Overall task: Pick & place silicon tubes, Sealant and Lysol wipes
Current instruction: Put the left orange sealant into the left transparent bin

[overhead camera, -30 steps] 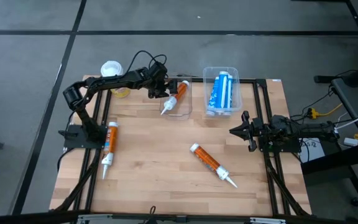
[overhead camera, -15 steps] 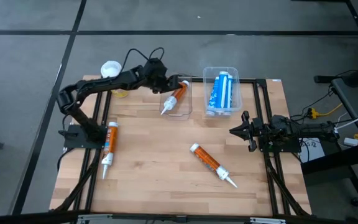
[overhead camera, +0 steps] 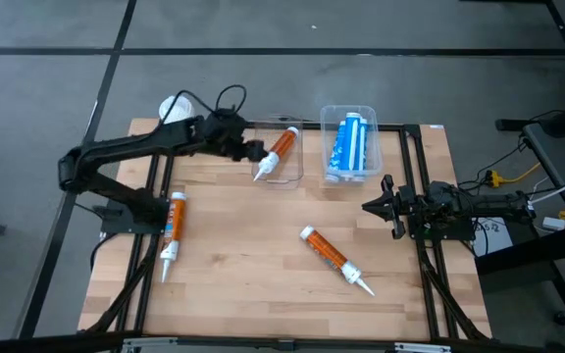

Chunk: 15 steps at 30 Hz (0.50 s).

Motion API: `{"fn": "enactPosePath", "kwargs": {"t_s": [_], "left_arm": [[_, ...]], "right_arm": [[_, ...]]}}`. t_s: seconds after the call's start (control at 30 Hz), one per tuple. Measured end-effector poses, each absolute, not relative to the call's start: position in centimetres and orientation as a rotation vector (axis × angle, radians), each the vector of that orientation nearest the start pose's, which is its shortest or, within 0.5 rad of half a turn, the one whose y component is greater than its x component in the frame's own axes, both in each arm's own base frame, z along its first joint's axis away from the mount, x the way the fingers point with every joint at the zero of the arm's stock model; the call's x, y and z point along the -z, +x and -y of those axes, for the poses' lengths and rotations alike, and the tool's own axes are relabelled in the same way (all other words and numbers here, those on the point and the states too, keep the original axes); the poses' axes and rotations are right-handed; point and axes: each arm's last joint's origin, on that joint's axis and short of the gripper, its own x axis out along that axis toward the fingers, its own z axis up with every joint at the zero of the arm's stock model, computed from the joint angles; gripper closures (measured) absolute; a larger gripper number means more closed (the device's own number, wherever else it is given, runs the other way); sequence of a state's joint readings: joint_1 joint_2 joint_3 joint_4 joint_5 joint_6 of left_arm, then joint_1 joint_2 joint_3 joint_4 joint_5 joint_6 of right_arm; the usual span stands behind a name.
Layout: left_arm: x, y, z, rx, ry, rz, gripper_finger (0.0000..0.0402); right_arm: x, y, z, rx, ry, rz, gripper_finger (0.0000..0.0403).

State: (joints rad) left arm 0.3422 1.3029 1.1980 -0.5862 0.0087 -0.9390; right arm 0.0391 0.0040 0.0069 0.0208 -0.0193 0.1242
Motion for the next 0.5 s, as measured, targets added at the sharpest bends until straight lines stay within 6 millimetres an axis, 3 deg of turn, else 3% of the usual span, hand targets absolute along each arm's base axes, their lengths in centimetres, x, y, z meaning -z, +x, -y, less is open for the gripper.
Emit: {"fn": "enactPosePath", "kwargs": {"t_s": [0.23, 0.5], "left_arm": [[-32.8, 23.1, -5.4, -0.731, -0.964, -0.69, 0.0181], [-31.8, 20.9, -2.7, -0.881, -0.961, -0.905, 0.0183]], "right_arm": [[-16.8, 9.7, -0.4, -0.06, 0.125, 0.02, 0.0368], [-16.8, 9.7, -0.4, -0.06, 0.124, 0.02, 0.0368]]}}
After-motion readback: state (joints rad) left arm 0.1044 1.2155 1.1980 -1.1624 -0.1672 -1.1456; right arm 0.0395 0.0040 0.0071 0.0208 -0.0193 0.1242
